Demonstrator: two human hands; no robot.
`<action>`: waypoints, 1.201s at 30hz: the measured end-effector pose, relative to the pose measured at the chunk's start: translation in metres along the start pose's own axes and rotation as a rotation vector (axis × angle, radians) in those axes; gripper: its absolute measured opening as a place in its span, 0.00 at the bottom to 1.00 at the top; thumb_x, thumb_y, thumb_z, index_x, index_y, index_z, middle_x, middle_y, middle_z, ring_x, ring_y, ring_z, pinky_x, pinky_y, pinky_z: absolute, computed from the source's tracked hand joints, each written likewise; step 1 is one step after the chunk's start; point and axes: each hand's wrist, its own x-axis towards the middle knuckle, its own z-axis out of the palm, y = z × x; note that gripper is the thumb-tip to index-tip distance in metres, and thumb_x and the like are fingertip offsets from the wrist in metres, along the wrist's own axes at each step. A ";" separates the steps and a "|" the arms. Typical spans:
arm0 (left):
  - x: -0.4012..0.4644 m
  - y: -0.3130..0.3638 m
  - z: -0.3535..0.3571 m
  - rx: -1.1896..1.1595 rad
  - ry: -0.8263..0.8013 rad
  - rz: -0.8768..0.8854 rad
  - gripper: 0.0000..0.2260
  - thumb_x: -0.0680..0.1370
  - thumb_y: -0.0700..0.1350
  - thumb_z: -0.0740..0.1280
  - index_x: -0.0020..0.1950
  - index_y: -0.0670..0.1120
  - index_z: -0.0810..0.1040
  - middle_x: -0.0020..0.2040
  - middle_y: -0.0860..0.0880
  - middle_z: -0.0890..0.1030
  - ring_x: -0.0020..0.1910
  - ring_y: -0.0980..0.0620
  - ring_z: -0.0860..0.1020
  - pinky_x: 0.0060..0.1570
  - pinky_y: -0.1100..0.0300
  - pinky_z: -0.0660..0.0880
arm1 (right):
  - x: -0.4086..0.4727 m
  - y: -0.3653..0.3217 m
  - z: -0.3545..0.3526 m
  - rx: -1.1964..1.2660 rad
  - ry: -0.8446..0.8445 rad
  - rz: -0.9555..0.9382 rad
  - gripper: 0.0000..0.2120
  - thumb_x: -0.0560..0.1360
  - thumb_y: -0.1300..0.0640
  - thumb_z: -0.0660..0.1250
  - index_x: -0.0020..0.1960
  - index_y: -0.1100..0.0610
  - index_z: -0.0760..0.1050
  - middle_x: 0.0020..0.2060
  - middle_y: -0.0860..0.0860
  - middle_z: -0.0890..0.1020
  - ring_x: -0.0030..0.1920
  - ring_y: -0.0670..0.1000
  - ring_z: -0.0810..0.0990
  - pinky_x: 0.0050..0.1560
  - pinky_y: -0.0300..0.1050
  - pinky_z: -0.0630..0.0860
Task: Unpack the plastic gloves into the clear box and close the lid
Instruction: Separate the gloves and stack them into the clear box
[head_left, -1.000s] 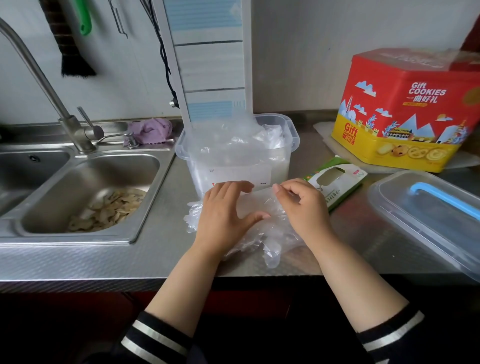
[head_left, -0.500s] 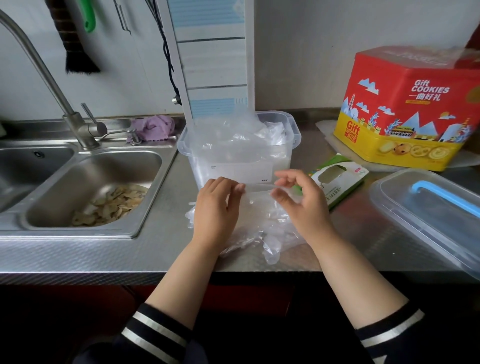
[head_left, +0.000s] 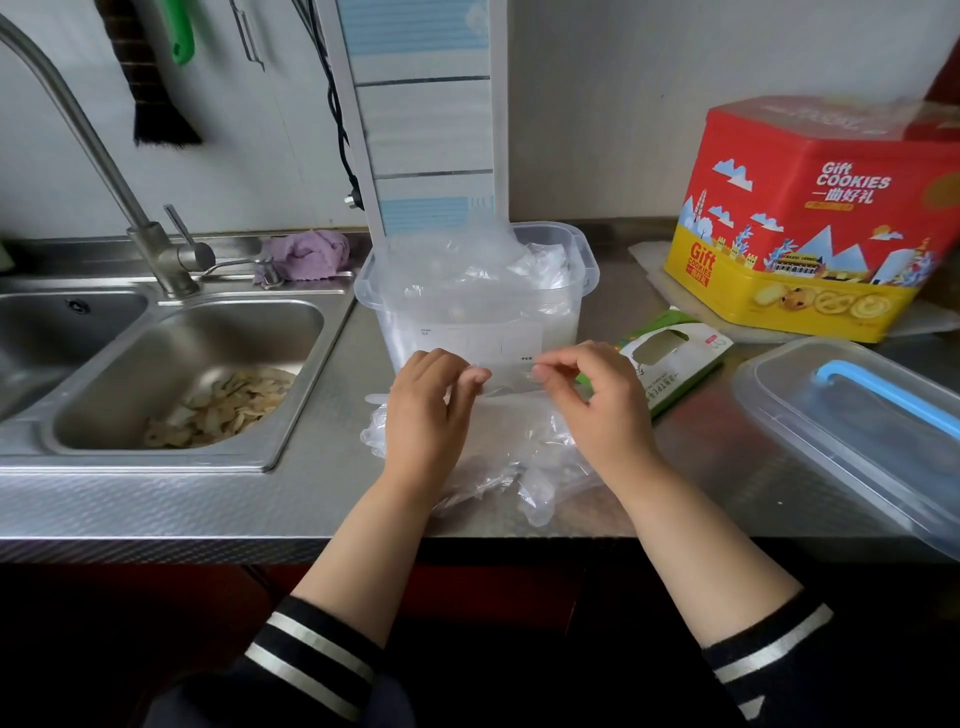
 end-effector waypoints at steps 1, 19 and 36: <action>0.000 0.001 0.000 -0.020 0.001 -0.029 0.18 0.78 0.53 0.62 0.35 0.42 0.75 0.34 0.50 0.77 0.39 0.50 0.72 0.41 0.56 0.69 | 0.002 0.000 -0.001 -0.011 0.004 0.006 0.09 0.74 0.54 0.68 0.46 0.60 0.81 0.40 0.41 0.77 0.39 0.48 0.76 0.44 0.47 0.75; 0.078 0.035 -0.030 -0.041 -0.198 -0.242 0.11 0.73 0.56 0.71 0.47 0.53 0.74 0.38 0.56 0.82 0.35 0.58 0.81 0.42 0.51 0.79 | 0.091 -0.038 -0.024 0.090 -0.260 0.376 0.04 0.76 0.57 0.69 0.46 0.58 0.81 0.36 0.40 0.80 0.36 0.30 0.76 0.38 0.23 0.69; 0.122 0.011 -0.051 -0.145 -0.108 -0.348 0.08 0.78 0.42 0.67 0.53 0.49 0.71 0.39 0.50 0.82 0.35 0.52 0.78 0.41 0.55 0.74 | 0.172 -0.027 -0.014 -0.088 -0.328 0.352 0.07 0.79 0.53 0.63 0.46 0.53 0.78 0.32 0.44 0.79 0.31 0.40 0.75 0.37 0.39 0.70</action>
